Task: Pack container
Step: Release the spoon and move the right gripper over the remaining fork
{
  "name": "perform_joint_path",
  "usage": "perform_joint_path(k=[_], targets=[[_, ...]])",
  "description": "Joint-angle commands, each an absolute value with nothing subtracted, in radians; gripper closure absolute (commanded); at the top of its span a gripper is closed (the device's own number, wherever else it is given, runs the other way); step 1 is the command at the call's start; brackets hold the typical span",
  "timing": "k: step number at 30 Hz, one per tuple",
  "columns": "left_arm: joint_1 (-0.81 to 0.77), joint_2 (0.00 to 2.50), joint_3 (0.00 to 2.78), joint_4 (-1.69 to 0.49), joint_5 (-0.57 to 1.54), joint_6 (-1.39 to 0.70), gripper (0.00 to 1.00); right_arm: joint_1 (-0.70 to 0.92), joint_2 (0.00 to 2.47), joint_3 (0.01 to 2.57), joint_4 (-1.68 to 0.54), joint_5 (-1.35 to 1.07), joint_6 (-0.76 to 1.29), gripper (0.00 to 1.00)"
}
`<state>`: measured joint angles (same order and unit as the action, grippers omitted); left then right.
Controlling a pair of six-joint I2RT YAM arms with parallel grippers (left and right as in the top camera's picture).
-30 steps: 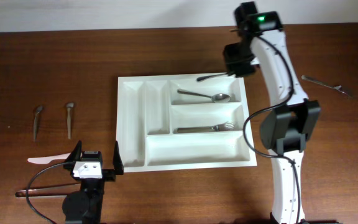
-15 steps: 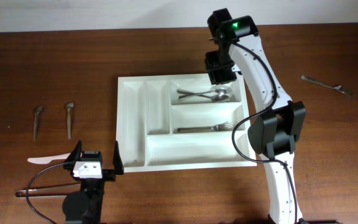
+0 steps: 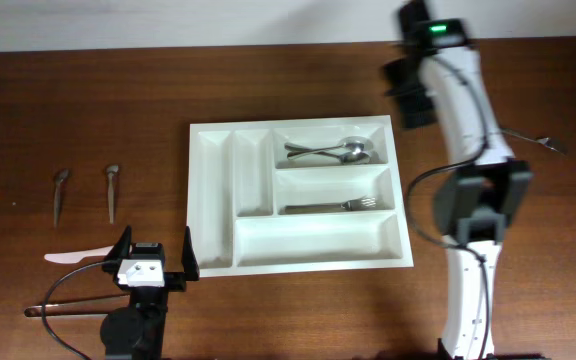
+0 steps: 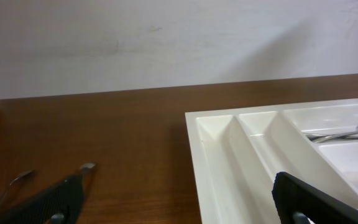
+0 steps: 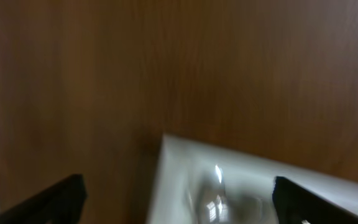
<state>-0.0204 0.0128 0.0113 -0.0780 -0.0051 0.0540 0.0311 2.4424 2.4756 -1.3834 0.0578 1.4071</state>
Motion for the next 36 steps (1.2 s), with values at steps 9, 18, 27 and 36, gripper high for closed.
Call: perform_joint_path(k=[9, 18, 27, 36], targets=[[-0.023, 0.006, 0.009, -0.083, -0.008, 0.07, 0.01, -0.392, 2.443, 2.466, -1.517, -0.024, 1.211, 0.01], [-0.023, 0.006, 0.009, -0.083, -0.008, 0.07, 0.01, -0.453, 2.443, 2.465, -1.271, -0.099, 0.684, 0.87], [-0.023, 0.006, 0.009, -0.083, -0.008, 0.07, 0.01, -0.453, 2.443, 2.458, -0.948, -0.007, 0.688, 0.96], [-0.023, 0.006, 0.009, -0.083, -0.008, 0.07, 0.01, -0.453, 2.475, 2.406, -0.883, 0.091, 0.648, 0.96]])
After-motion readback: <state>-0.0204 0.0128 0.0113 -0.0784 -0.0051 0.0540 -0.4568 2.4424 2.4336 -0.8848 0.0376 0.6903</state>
